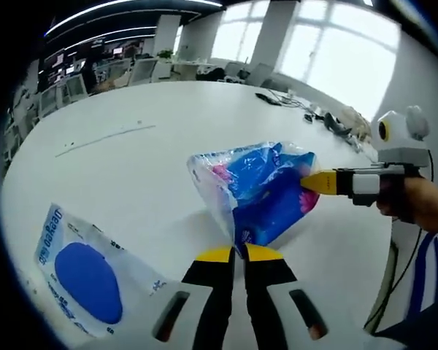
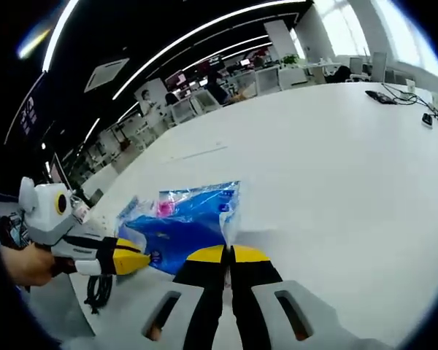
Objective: Arrange the tabletop items into an orderly group along one side of the table until the central work area is clear of visible clutter.
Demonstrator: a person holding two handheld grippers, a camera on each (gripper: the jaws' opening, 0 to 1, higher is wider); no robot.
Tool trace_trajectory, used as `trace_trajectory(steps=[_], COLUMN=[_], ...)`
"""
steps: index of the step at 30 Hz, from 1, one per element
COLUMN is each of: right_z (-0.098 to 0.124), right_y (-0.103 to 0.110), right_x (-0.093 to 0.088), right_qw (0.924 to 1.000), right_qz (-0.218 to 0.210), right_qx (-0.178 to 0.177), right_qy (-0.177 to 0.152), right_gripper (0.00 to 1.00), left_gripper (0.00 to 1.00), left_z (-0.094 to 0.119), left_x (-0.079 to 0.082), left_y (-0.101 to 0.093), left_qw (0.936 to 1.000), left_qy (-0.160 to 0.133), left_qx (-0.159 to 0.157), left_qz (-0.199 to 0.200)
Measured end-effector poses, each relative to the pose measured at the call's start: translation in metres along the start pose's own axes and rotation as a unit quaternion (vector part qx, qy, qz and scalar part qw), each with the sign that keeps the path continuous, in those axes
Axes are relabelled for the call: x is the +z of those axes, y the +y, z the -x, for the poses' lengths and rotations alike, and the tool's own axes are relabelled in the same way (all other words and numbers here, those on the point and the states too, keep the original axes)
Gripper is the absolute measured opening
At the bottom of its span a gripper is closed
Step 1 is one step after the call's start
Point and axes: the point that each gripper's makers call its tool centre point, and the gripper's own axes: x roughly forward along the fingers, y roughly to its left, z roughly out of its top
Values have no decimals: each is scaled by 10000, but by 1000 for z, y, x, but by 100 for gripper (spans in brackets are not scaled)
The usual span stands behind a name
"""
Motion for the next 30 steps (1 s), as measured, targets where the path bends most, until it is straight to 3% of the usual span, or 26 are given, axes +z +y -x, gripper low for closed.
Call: trace_trajectory(steps=[11,30], right_z=[-18,-26], right_y=[-8,-16], right_x=[-16,-26], right_qw=[9996,9988], right_qz=[65,165], right_qx=[-47,-147], right_qy=[287,440], right_gripper=[0,0], left_gripper=[0,0], left_z=[-16,-26], left_x=[-13,-20], left_y=[11,13], left_qw=[9990,9964], left_qy=[378,613], left_qx=[194,230], left_qz=[171,535])
